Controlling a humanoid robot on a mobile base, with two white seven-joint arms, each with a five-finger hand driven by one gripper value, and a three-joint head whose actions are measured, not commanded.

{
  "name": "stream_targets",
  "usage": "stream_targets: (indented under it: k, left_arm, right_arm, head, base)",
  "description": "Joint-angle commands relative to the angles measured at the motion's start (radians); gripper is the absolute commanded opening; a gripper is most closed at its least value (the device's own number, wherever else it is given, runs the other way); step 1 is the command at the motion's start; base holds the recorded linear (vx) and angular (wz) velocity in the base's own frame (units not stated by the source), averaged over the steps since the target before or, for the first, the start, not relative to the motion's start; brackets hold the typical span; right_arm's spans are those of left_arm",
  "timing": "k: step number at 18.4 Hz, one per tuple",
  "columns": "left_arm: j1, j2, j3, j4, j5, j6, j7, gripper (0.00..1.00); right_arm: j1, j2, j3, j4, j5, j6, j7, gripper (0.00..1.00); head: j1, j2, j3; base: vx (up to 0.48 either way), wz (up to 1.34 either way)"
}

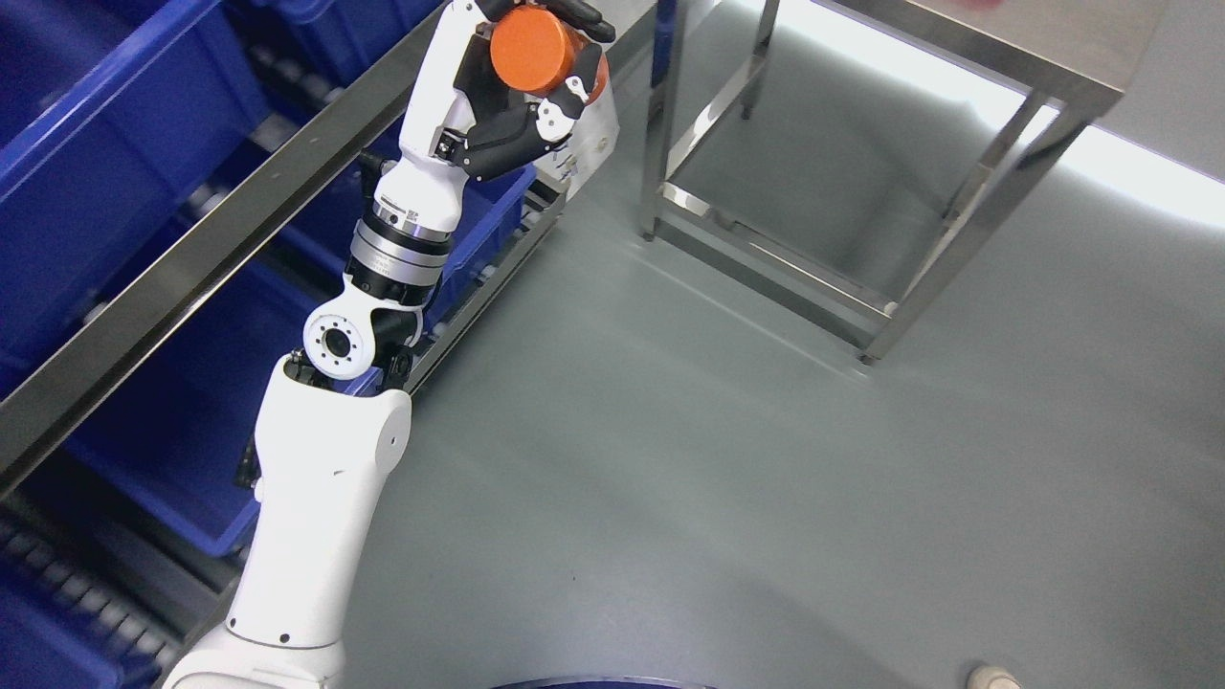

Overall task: Grab orange capacitor from left shelf to right desk
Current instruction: 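Carry the capacitor in the left hand while turning toward the steel table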

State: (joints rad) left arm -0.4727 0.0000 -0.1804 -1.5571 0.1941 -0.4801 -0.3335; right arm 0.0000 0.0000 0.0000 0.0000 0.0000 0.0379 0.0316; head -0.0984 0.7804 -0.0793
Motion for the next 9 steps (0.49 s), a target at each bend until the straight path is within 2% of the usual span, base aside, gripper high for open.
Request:
stream_targets:
  k: [1, 9]
  left_arm:
    - [0.0, 0.017, -0.033, -0.008, 0.001, 0.006, -0.001, 0.01]
    - [0.0, 0.017, -0.037, -0.006, 0.001, 0.009, -0.001, 0.01]
  right_arm:
    - [0.002, -0.017, -0.011, -0.034, 0.0, 0.007, 0.001, 1.0]
    - [0.002, -0.017, -0.011, -0.034, 0.0, 0.007, 0.001, 1.0]
  head:
    - [0.0, 0.0, 0.0]
    - [0.0, 0.0, 0.0]
  base:
    - [0.287, -0.65]
    - [0.351, -0.46]
